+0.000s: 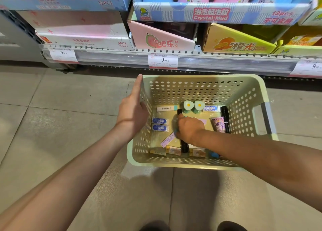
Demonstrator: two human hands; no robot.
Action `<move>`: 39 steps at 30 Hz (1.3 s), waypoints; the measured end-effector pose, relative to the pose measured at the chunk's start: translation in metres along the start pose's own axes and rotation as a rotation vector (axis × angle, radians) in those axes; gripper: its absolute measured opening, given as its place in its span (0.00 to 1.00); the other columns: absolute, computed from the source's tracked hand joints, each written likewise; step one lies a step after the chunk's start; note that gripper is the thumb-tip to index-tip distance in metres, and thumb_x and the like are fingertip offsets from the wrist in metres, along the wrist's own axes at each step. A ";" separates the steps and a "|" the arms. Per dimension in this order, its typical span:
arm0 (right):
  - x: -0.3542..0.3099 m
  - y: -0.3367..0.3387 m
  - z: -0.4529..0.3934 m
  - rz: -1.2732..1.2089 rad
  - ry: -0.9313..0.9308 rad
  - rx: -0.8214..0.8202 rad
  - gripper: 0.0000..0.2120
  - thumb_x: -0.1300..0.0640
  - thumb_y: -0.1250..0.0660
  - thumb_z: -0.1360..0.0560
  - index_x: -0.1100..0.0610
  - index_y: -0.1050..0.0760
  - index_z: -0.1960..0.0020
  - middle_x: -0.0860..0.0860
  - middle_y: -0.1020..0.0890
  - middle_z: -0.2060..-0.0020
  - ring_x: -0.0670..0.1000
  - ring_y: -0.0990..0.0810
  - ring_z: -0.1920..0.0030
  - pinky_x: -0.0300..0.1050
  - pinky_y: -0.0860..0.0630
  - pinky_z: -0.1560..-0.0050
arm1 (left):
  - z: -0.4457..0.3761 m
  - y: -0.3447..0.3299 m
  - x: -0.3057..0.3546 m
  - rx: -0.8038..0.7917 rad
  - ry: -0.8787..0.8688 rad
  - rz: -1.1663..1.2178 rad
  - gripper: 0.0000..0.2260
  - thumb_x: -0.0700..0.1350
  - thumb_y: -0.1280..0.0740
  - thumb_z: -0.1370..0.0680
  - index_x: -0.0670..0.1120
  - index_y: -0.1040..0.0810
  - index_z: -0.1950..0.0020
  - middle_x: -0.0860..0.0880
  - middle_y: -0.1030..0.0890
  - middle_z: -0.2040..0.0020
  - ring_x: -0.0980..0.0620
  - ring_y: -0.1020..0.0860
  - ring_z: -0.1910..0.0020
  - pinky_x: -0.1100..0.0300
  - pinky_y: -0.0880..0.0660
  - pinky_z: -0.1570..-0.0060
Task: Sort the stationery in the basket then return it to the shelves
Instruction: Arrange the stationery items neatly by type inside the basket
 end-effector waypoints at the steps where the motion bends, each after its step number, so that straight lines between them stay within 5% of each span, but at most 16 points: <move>1: 0.000 -0.001 0.000 -0.008 -0.004 -0.006 0.23 0.57 0.40 0.22 0.63 0.41 0.31 0.59 0.22 0.42 0.61 0.22 0.44 0.47 0.28 0.58 | 0.000 0.000 -0.001 0.000 0.000 0.004 0.33 0.34 0.43 0.23 0.58 0.51 0.24 0.49 0.26 0.53 0.49 0.26 0.60 0.60 0.32 0.57; 9: 0.000 0.017 0.013 -0.108 0.075 -0.056 0.24 0.46 0.35 0.26 0.60 0.37 0.39 0.56 0.21 0.49 0.57 0.21 0.50 0.45 0.30 0.63 | 0.001 0.001 0.000 0.006 -0.011 0.016 0.33 0.34 0.43 0.23 0.58 0.50 0.24 0.49 0.26 0.54 0.51 0.27 0.61 0.62 0.34 0.58; 16: 0.020 0.050 0.030 0.009 0.227 -0.275 0.08 0.56 0.37 0.25 0.58 0.28 0.47 0.54 0.22 0.58 0.53 0.24 0.57 0.45 0.24 0.56 | 0.002 0.002 0.001 0.009 -0.016 0.034 0.33 0.32 0.44 0.23 0.58 0.49 0.24 0.51 0.27 0.53 0.54 0.28 0.59 0.63 0.34 0.56; 19: 0.031 0.061 0.032 0.019 0.288 -0.325 0.09 0.59 0.41 0.22 0.60 0.26 0.44 0.52 0.23 0.61 0.49 0.26 0.63 0.37 0.28 0.63 | 0.002 0.002 0.001 0.006 -0.018 0.047 0.33 0.32 0.44 0.24 0.57 0.49 0.24 0.52 0.27 0.52 0.54 0.28 0.55 0.64 0.33 0.52; 22: 0.043 0.071 0.032 0.125 0.321 -0.321 0.06 0.61 0.41 0.24 0.56 0.26 0.56 0.48 0.28 0.69 0.48 0.27 0.67 0.38 0.28 0.65 | 0.002 0.002 0.002 0.001 -0.015 0.025 0.34 0.32 0.44 0.24 0.57 0.49 0.24 0.50 0.25 0.50 0.54 0.28 0.55 0.63 0.33 0.52; 25: 0.054 0.072 0.029 0.247 0.313 -0.270 0.05 0.58 0.37 0.28 0.57 0.24 0.55 0.51 0.22 0.64 0.53 0.20 0.56 0.46 0.22 0.55 | 0.001 0.002 0.000 0.003 -0.006 -0.001 0.34 0.32 0.44 0.25 0.56 0.49 0.24 0.44 0.22 0.47 0.52 0.28 0.55 0.61 0.33 0.52; 32: 0.069 0.056 0.022 0.563 0.293 -0.207 0.20 0.48 0.31 0.29 0.56 0.28 0.41 0.51 0.21 0.49 0.52 0.22 0.48 0.44 0.24 0.53 | 0.000 0.001 0.000 0.002 -0.008 -0.014 0.34 0.33 0.43 0.25 0.56 0.50 0.24 0.41 0.21 0.47 0.49 0.27 0.57 0.59 0.32 0.54; 35: 0.071 0.050 0.022 0.682 0.274 -0.252 0.28 0.48 0.28 0.30 0.55 0.33 0.35 0.51 0.23 0.44 0.52 0.23 0.44 0.44 0.29 0.57 | 0.000 0.001 -0.001 0.012 -0.010 -0.014 0.35 0.33 0.43 0.25 0.56 0.49 0.24 0.40 0.20 0.46 0.44 0.24 0.54 0.57 0.30 0.52; 39: 0.073 0.046 0.022 0.780 0.295 -0.212 0.23 0.53 0.33 0.25 0.55 0.34 0.33 0.51 0.24 0.40 0.53 0.24 0.40 0.46 0.25 0.50 | -0.001 0.001 0.000 0.014 -0.010 -0.039 0.35 0.33 0.43 0.26 0.57 0.49 0.24 0.38 0.20 0.51 0.45 0.26 0.59 0.58 0.32 0.56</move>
Point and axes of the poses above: each hand's wrist, its own z-axis away from the middle knuckle, its own y-axis out of the back of the hand, x = y × z, the point moved 4 cm from there along -z, towards the middle knuckle
